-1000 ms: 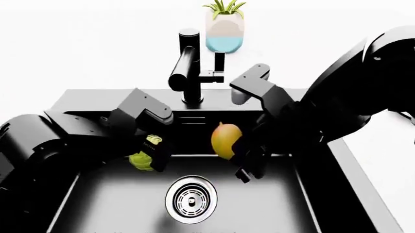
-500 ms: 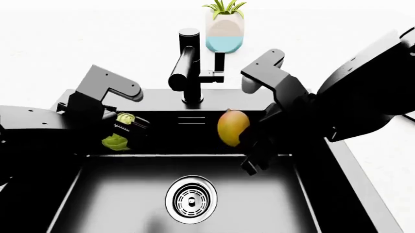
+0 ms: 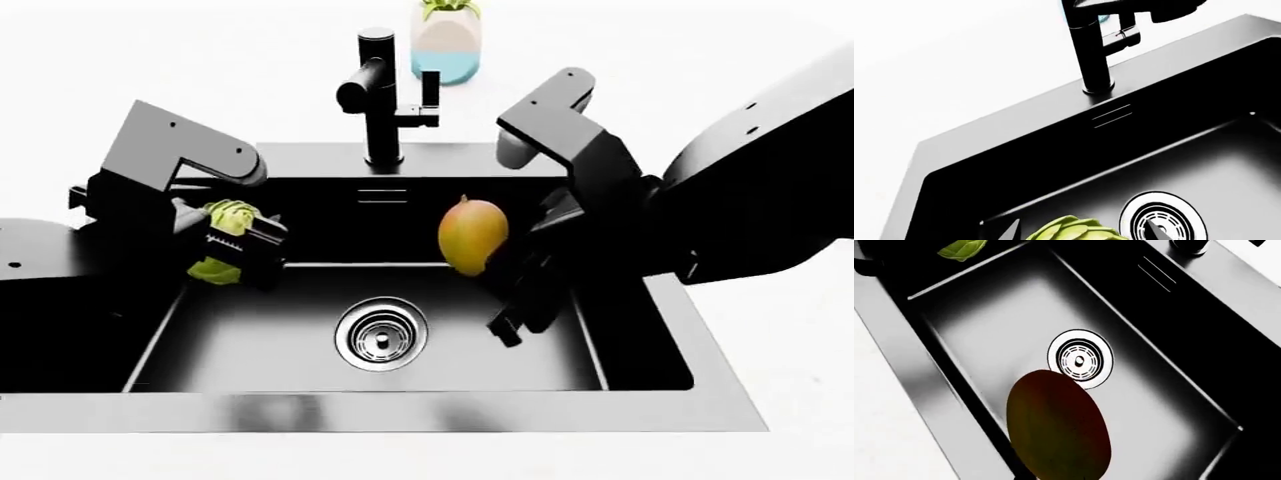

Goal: Pick up the fruits and vegetables and place them in the sink. Turn on the sink faucet to wash them. Then turn the sink off and put them in the tray.

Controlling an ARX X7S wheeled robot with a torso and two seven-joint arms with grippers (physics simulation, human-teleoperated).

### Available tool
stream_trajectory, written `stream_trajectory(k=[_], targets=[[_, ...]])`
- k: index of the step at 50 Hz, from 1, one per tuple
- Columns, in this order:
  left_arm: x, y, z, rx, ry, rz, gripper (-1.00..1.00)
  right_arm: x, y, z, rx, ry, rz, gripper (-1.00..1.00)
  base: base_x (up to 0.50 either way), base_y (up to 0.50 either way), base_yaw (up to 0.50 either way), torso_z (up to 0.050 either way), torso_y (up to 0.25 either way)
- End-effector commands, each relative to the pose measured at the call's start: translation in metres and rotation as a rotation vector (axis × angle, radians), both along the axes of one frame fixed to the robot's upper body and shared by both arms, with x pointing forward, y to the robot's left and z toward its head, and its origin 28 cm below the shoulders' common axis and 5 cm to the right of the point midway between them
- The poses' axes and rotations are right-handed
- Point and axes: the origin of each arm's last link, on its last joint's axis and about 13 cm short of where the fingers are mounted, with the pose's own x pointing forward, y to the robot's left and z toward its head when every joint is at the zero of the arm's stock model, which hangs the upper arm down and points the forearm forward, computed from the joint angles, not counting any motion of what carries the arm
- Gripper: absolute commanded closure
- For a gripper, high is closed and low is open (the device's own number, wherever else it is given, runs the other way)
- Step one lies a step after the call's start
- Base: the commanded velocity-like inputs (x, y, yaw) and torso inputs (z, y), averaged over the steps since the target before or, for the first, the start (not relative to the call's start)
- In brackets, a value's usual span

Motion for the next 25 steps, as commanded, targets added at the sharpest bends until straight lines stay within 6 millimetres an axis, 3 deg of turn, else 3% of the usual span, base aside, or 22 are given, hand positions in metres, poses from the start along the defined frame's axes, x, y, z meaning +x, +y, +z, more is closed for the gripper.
stream_trajectory(k=[1, 19, 25], targets=[[-0.008, -0.006, 0.009, -0.003, -0.056, -0.021, 1.00, -0.003, 0.003, 0.010, 0.020, -0.060, 0.014, 1.00, -0.47, -0.41, 0.00, 0.000, 0.000], [-0.027, -0.015, 0.044, -0.035, -0.240, -0.065, 1.00, -0.013, 0.001, 0.019, 0.052, -0.193, 0.035, 1.00, -0.27, -0.49, 0.00, 0.000, 0.000], [-0.029, -0.020, 0.048, -0.026, -0.253, -0.085, 1.00, -0.017, -0.001, 0.021, 0.061, -0.227, 0.038, 1.00, -0.14, -0.50, 0.00, 0.000, 0.000]])
